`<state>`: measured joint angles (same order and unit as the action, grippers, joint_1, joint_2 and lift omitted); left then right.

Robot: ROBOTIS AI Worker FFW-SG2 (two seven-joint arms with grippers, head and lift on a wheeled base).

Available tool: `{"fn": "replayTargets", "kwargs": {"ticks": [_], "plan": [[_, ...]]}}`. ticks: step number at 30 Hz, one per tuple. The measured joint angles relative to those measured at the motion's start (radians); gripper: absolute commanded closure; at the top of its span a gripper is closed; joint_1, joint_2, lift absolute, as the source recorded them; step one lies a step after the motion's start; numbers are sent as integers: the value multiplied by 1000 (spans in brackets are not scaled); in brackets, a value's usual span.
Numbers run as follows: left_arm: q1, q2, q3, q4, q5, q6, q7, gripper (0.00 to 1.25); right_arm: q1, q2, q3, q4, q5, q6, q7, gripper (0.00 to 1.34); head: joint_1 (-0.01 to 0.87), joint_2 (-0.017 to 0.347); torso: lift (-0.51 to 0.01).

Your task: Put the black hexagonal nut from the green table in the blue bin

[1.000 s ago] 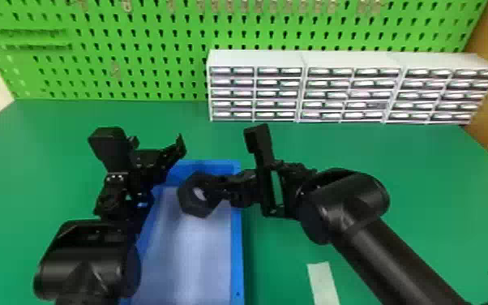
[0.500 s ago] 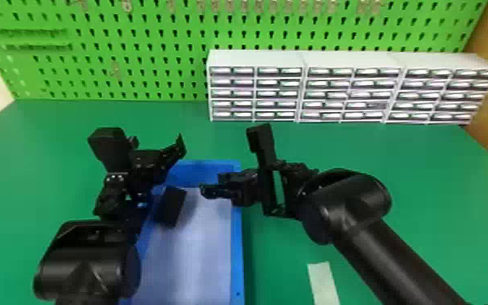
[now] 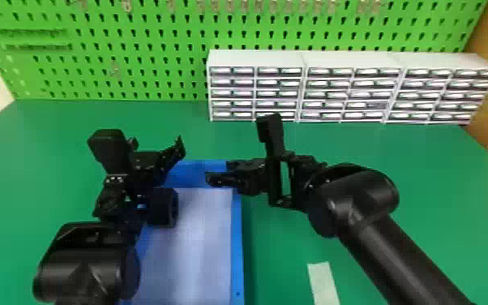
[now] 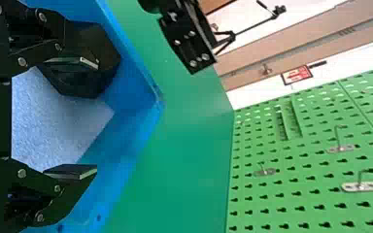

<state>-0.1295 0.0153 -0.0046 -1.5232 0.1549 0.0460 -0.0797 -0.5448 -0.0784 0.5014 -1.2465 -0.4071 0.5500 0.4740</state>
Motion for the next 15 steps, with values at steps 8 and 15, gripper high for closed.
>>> {"fn": "replayTargets", "kwargs": {"ticks": [8, 15], "plan": [[1, 0, 0, 0, 0, 0, 0, 139, 8, 0, -50, -28, 25, -3, 0, 510, 686, 51, -97], [1, 0, 0, 0, 0, 0, 0, 139, 22, 4, -102, -64, 59, -8, 0, 472, 686, 51, -97]]}}
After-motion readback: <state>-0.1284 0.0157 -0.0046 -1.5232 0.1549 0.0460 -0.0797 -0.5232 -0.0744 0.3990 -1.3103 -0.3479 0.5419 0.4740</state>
